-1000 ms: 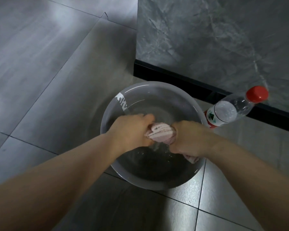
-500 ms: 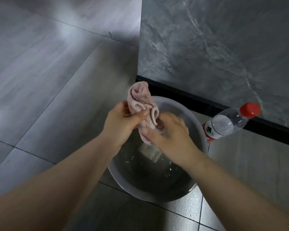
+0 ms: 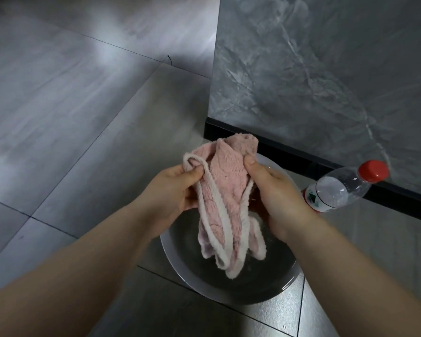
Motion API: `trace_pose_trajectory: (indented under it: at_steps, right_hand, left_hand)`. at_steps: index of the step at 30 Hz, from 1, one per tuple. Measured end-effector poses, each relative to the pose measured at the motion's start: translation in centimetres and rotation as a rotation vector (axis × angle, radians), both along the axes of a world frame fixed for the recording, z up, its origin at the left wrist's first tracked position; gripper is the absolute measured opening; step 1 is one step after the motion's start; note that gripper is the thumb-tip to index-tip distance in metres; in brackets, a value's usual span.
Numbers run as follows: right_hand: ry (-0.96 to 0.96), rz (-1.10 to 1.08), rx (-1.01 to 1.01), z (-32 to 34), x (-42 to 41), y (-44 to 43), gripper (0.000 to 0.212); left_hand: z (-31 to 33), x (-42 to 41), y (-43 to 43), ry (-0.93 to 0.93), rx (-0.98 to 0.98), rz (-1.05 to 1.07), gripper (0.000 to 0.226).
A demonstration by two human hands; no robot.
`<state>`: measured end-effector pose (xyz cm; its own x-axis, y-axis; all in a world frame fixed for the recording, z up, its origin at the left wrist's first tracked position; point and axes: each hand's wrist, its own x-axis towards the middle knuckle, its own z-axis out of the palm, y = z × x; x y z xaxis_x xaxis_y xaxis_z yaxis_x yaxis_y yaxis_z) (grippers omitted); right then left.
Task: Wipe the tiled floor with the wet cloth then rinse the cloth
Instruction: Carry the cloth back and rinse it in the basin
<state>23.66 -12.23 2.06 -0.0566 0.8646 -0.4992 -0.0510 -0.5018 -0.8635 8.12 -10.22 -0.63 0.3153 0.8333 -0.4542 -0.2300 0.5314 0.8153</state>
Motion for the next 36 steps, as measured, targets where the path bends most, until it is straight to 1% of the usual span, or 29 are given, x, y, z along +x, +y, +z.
trace_pose_trajectory:
  at_steps: [3,5,7,8,10,12,15,17,19,20,21,23,24,25,26,27,28,31,32,34,35,36]
  right_hand:
    - [0.136,-0.086,-0.116,-0.4,0.2,0.1,0.028]
    - [0.211,-0.081,-0.164,-0.5,0.1,0.3,0.034]
    - [0.267,-0.053,-0.161,-0.5,-0.2,0.3,0.04]
    - [0.266,-0.023,-0.127,-0.5,-0.4,0.2,0.038]
    - [0.167,0.078,-0.015,-0.6,-1.1,0.0,0.025]
    - [-0.001,0.152,0.092,-0.4,-1.8,-0.2,0.013]
    - [-0.272,0.163,0.211,-0.5,-2.7,0.4,0.018]
    - [-0.34,0.135,0.239,-0.6,-3.1,0.8,0.015]
    - [-0.334,0.116,0.231,-0.6,-3.3,1.2,0.011]
    - [-0.332,0.117,0.229,-0.7,-3.4,1.3,0.014]
    - [-0.348,0.123,0.23,-0.7,-3.5,1.5,0.018]
    - [-0.387,0.136,0.243,-0.5,-3.7,2.0,0.023]
    - [-0.379,0.13,0.252,-0.4,-3.9,2.3,0.026]
    - [-0.361,0.115,0.251,-0.3,-4.2,2.7,0.031]
    - [-0.346,0.095,0.248,-0.1,-4.3,3.0,0.034]
    - [-0.343,0.079,0.252,0.2,-4.3,3.5,0.032]
    - [-0.349,0.062,0.26,0.4,-4.3,4.1,0.03]
    - [-0.369,0.003,0.263,0.3,-3.5,6.0,0.036]
    - [-0.389,0.005,0.256,0.0,-3.4,6.7,0.037]
    - [-0.445,0.052,0.232,-1.0,-3.5,7.9,0.036]
    - [-0.476,0.085,0.218,-1.5,-3.7,8.3,0.035]
    - [-0.51,0.123,0.205,-2.1,-4.1,8.8,0.033]
  left_hand:
    - [0.0,-0.2,-0.1,-0.049,-0.089,0.043,0.023]
    - [-0.1,-0.5,-0.1,-0.073,-0.137,0.068,0.024]
    - [-0.2,-0.6,-0.1,-0.13,-0.185,0.099,0.029]
    - [-0.3,-0.6,-0.1,-0.161,-0.207,0.124,0.032]
    - [-0.3,-0.7,-0.1,-0.221,-0.253,0.176,0.035]
    - [-0.2,-0.7,-0.1,-0.282,-0.285,0.165,0.041]
    - [0.4,-0.5,-0.5,-0.39,-0.256,0.073,0.056]
    - [0.7,-0.6,-0.6,-0.408,-0.195,0.03,0.053]
    - [0.9,-1.2,-0.4,-0.412,-0.118,-0.005,0.047]
    - [0.8,-1.5,-0.3,-0.403,-0.078,-0.014,0.05]
    - [0.9,-1.7,-0.2,-0.353,-0.037,-0.017,0.05]
    - [0.5,-1.6,-0.4,-0.113,0.027,-0.014,0.046]
    - [0.3,-1.5,-0.4,0.004,0.052,0.008,0.055]
    - [0.1,-1.4,-0.4,0.081,0.068,0.029,0.065]
    - [-0.2,-1.5,-0.3,0.115,0.085,0.048,0.071]
    - [-0.3,-1.6,-0.2,0.128,0.084,0.063,0.072]
    - [-0.4,-1.8,-0.1,0.118,0.072,0.082,0.068]
    - [-0.3,-3.0,0.3,0.056,-0.009,0.157,0.032]
    - [-0.6,-3.3,0.4,0.04,-0.032,0.179,0.026]
    - [-1.2,-3.8,0.7,0.022,-0.073,0.245,0.026]
    - [-1.6,-4.0,0.8,0.055,-0.093,0.282,0.027]
    - [-2.3,-4.2,1.0,0.128,-0.108,0.32,0.029]
